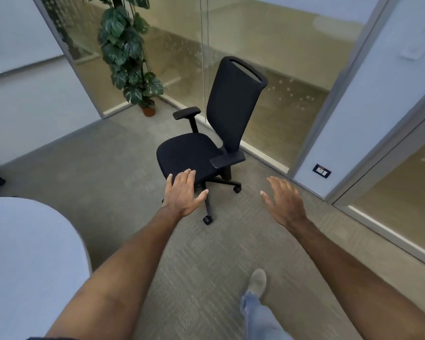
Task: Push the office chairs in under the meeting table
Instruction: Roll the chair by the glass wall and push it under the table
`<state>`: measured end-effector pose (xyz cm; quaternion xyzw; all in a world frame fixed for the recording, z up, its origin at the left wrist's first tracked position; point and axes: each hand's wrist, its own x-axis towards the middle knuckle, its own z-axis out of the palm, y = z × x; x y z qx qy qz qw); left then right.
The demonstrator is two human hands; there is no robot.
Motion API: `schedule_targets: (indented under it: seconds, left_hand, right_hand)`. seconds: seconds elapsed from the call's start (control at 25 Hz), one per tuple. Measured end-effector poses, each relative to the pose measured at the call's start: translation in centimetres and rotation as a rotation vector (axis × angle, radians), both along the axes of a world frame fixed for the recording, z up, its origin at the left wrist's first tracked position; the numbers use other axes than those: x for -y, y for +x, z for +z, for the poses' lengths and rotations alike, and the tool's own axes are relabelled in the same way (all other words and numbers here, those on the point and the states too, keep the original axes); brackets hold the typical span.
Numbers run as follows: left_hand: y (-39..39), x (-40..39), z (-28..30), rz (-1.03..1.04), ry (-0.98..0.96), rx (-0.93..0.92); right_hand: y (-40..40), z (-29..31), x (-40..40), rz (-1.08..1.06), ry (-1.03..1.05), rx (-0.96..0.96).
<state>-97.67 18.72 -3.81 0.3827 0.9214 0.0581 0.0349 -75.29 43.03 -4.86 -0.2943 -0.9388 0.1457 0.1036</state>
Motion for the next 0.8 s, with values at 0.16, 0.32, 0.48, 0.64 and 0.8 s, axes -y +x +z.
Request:
schedule_targets:
  seconds: [0.16,0.32,0.48,0.64,0.8]
  left_hand:
    - [-4.8,-11.1,0.8,0.027,0.017,0.011]
    - [-8.7,-21.4,2.2,0.084,0.100,0.021]
    - [-12.2,-28.7,3.4,0.093,0.147,0.041]
    - [-17.4,-36.8,4.0,0.121,0.212,0.061]
    - [-22.9,-45.4,4.1,0.116,0.263,0.060]
  right_hand:
    - [-5.9,0.6,-10.9,0.028,0.002,-0.010]
    - [-12.1,2.8,-21.4,0.067,0.026,-0.020]
    - [-17.6,4.5,-29.1,0.112,0.044,-0.065]
    - [-24.2,5.0,-36.3,0.134,0.024,-0.107]
    - [-31.6,6.4,-43.2,0.174,0.003,-0.122]
